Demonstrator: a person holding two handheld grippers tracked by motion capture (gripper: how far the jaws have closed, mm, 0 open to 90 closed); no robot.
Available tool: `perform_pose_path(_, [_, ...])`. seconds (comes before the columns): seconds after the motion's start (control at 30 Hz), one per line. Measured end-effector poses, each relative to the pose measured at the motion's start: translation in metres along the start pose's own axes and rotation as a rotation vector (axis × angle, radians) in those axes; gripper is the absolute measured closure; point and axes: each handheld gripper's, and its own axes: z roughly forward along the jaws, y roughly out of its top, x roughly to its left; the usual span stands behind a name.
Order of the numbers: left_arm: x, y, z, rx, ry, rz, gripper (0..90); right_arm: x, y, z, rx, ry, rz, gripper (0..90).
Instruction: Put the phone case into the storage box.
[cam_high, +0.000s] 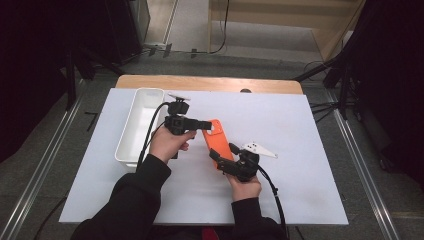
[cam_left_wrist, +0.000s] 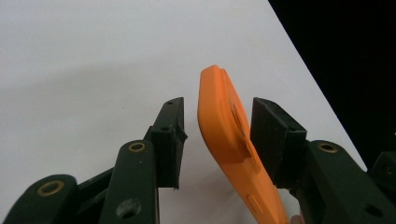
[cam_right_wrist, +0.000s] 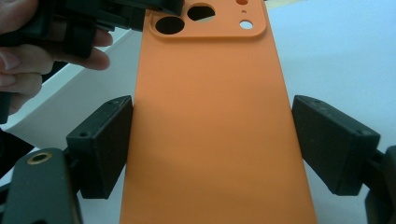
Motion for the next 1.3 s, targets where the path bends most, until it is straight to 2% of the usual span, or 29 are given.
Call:
perform_pose_path(0.2, [0.0003, 0.0001, 0.0023, 0.008, -0.007, -0.021, 61.9, -0.0001, -0.0015, 0.0010, -0.009, -0.001, 0.007, 14.9])
perform_pose_path(0.3, [-0.0005, -0.0003, 0.0014, -0.018, -0.017, -0.023, 65.6, 0.0003, -0.0013, 0.0010, -0.017, -0.002, 0.011, 14.9])
perform_pose_path(0.5, [-0.0010, -0.0002, 0.0017, -0.015, -0.020, -0.028, 65.8, 0.0004, -0.0007, 0.0008, -0.033, -0.013, 0.014, 14.9])
perform_pose_path(0.63, [-0.0021, -0.0004, 0.0006, -0.033, -0.032, -0.028, 67.8, 0.0007, -0.0014, 0.0018, -0.037, -0.019, 0.010, 14.9])
perform_pose_path(1.13, [-0.0009, -0.0004, -0.0021, -0.037, -0.052, -0.015, 73.0, 0.0026, -0.0032, 0.0057, -0.037, -0.034, -0.043, 14.7])
perform_pose_path(1.27, [-0.0011, -0.0014, -0.0030, -0.050, -0.067, -0.008, 74.8, 0.0027, -0.0026, 0.0066, -0.029, -0.037, -0.058, 14.6])
perform_pose_path(1.3, [-0.0004, -0.0015, -0.0032, -0.054, -0.082, -0.012, 75.2, 0.0029, -0.0027, 0.0073, -0.035, -0.040, -0.070, 14.5])
